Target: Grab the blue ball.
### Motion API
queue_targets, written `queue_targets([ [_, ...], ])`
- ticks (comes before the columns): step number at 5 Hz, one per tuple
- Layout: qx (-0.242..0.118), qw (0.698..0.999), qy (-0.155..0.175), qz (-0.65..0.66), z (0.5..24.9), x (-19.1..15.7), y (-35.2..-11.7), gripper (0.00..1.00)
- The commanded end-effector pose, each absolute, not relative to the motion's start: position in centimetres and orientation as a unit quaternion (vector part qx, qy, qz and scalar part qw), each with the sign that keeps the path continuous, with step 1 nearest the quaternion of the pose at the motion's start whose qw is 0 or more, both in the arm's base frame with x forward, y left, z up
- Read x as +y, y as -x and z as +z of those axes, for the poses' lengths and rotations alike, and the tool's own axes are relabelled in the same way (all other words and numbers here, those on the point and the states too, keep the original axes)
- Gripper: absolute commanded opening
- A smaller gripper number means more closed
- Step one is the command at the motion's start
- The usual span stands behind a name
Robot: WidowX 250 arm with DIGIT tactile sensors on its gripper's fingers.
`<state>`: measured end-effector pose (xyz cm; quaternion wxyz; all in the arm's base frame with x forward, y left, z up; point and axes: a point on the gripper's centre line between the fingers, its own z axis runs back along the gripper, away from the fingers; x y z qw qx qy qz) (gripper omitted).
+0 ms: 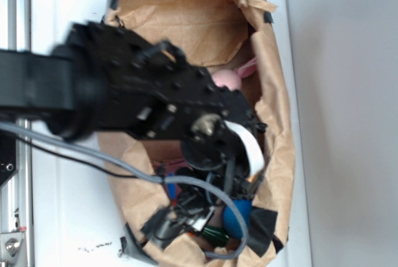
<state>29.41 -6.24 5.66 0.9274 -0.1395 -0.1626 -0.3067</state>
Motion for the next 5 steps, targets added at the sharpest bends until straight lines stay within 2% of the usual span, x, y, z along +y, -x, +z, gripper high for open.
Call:
queue_targets([
  [1, -0.201, 0.916, 0.158, -0.309, 6.0, -8.8, -32.8, 1.0],
  [2, -0.194, 0.902, 0.225, -0.312, 5.2, -9.4, -33.4, 1.0],
  [3, -0.184, 0.9, 0.266, -0.293, 4.2, -9.4, -34.3, 0.0],
  [5, -0.203, 0.9, 0.256, -0.29, 4.8, -8.3, -35.3, 0.0],
])
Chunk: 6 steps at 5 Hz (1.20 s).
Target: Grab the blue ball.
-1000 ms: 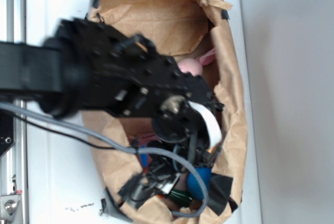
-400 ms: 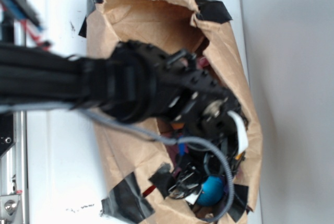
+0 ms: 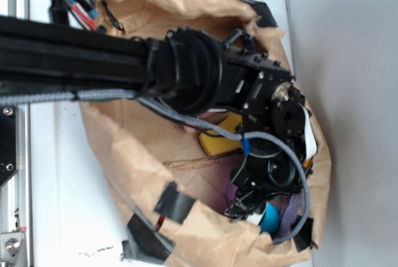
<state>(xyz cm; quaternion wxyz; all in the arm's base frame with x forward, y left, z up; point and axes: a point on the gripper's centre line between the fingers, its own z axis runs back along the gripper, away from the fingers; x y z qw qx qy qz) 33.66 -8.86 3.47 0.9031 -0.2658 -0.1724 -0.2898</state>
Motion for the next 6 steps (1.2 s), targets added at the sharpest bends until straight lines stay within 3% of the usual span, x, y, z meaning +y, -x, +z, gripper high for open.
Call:
queue_targets([
  [1, -0.211, 0.897, 0.243, -0.302, 6.1, -7.7, -35.3, 0.0],
  [3, -0.227, 0.902, 0.219, -0.296, 10.7, -6.0, -33.6, 0.0],
  [4, -0.203, 0.918, 0.186, -0.285, 12.6, -4.8, -32.4, 0.0],
  [5, -0.156, 0.951, 0.109, -0.244, 12.9, -4.3, -32.3, 0.0],
  [6, -0.119, 0.959, 0.084, -0.242, 12.6, -4.0, -32.6, 0.65],
])
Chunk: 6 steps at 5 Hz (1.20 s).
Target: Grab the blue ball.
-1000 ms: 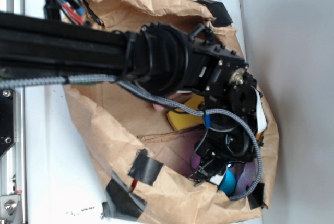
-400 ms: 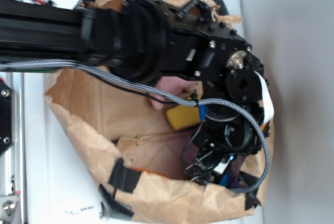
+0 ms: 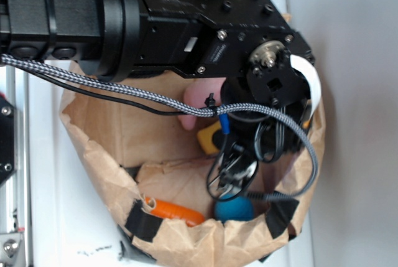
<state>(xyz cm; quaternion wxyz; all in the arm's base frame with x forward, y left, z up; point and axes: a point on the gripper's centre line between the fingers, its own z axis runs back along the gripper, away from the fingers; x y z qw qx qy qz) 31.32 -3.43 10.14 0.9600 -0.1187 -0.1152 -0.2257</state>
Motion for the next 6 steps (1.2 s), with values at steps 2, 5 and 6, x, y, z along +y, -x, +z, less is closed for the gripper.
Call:
queue_targets([
  [2, -0.079, 0.924, 0.136, -0.349, 8.6, -5.6, -34.7, 1.0],
  [5, -0.085, 0.893, 0.176, -0.405, 9.8, -5.9, -32.1, 1.0],
  [6, -0.092, 0.883, 0.179, -0.424, 9.6, -5.8, -30.9, 1.0],
])
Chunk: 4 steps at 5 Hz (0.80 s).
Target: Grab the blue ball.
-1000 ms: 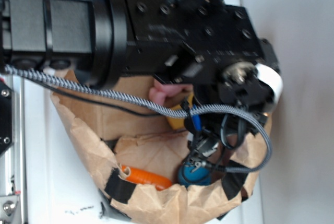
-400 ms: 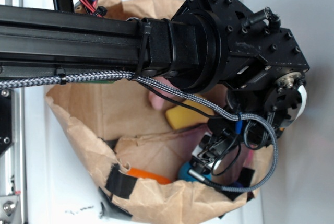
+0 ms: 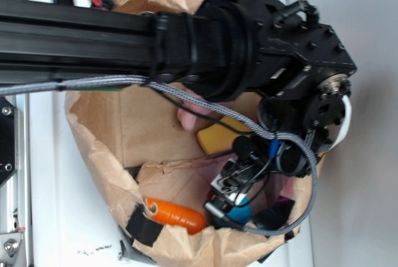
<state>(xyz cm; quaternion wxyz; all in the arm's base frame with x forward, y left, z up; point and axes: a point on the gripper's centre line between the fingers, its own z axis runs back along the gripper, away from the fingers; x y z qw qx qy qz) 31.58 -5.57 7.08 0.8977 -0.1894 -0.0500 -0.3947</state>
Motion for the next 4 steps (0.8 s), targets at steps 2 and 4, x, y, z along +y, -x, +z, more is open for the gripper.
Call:
queue_targets([
  [2, -0.112, 0.88, 0.186, -0.423, 8.8, -6.9, -30.4, 1.0],
  [4, -0.136, 0.862, 0.221, -0.435, 6.2, -8.6, -29.4, 1.0],
])
